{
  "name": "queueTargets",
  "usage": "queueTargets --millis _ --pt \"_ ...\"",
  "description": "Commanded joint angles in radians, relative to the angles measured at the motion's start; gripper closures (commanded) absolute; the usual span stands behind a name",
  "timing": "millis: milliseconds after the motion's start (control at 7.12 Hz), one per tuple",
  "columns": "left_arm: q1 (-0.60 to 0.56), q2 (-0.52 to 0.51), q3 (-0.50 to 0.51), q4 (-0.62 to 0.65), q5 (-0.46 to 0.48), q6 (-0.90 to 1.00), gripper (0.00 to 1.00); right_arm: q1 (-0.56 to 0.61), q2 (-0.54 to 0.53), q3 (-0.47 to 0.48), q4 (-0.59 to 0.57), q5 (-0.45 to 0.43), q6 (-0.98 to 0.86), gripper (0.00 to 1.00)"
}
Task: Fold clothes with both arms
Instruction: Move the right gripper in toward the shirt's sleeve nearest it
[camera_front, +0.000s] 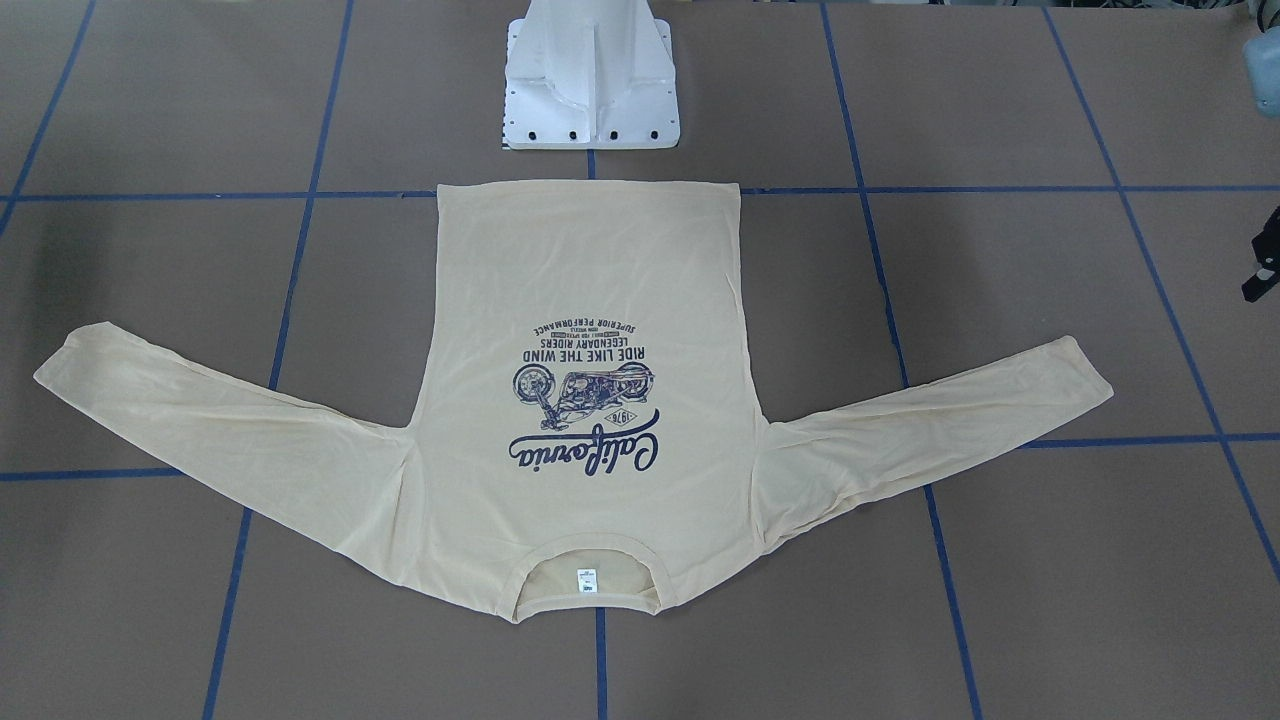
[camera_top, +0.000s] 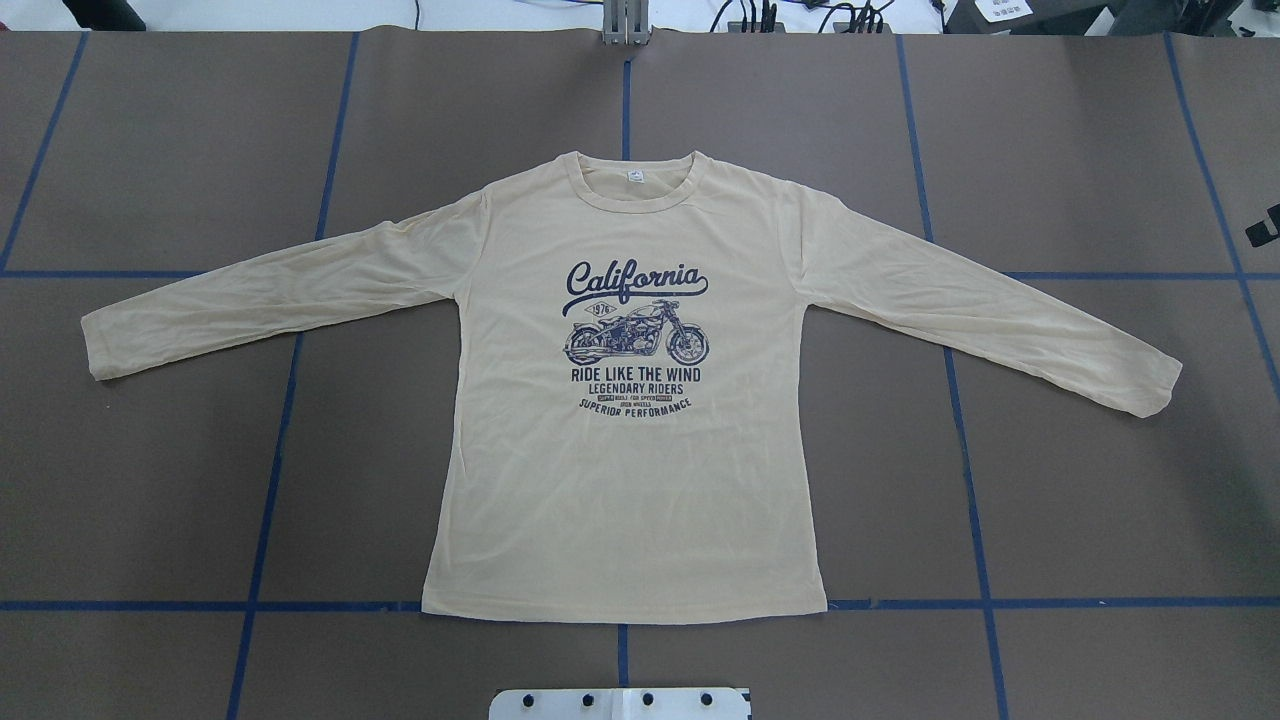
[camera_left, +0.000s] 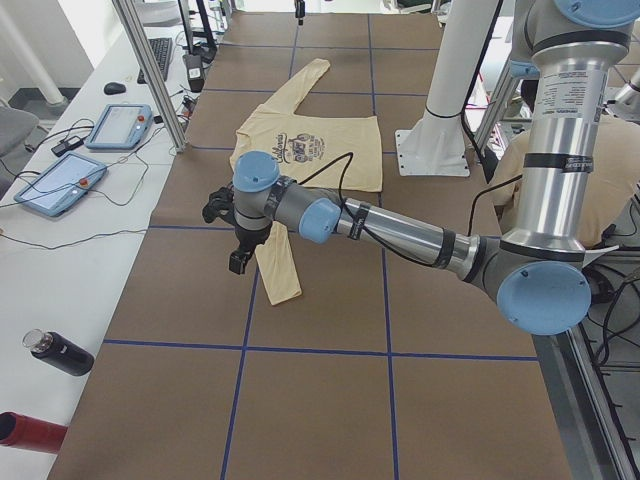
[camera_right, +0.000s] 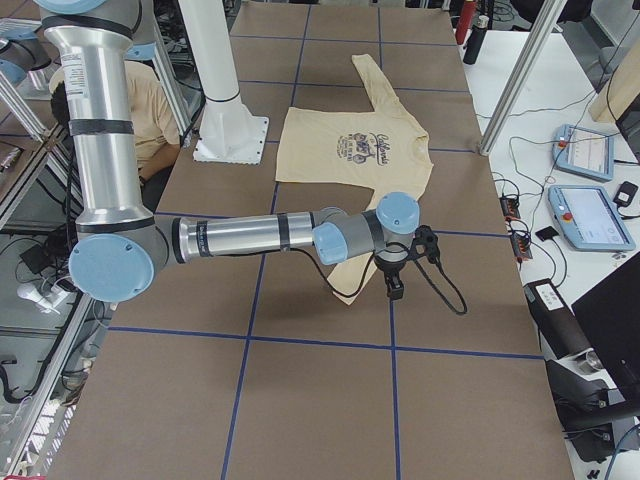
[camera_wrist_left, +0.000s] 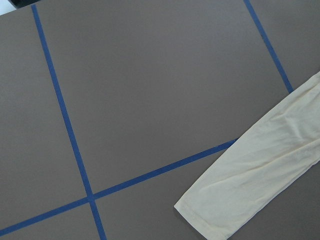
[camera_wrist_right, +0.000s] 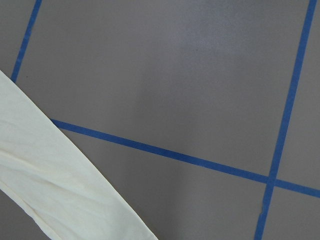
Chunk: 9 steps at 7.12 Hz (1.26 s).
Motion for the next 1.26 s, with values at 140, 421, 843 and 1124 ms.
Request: queueTargets --millis 140,421,843,1124 --pt "0.004 -0.004 0.001 -0.005 0.003 -0.007 0.01 0.008 -0.009 -0.006 -0.002 -0.008 0.0 0.0" --pt "0.004 0.019 -0.005 -0.01 0.001 -0.004 0.01 0.005 -0.029 -0.003 0.002 -0.018 0.003 0.0" --pt "0.007 0.016 0.03 -0.013 0.0 -0.007 0.01 -0.046 -0.061 -0.001 0.016 -0.014 0.018 0.0" --pt "0.007 0.016 0.03 -0.014 0.0 -0.007 0.01 -0.129 -0.086 -0.003 0.016 -0.035 0.107 0.0"
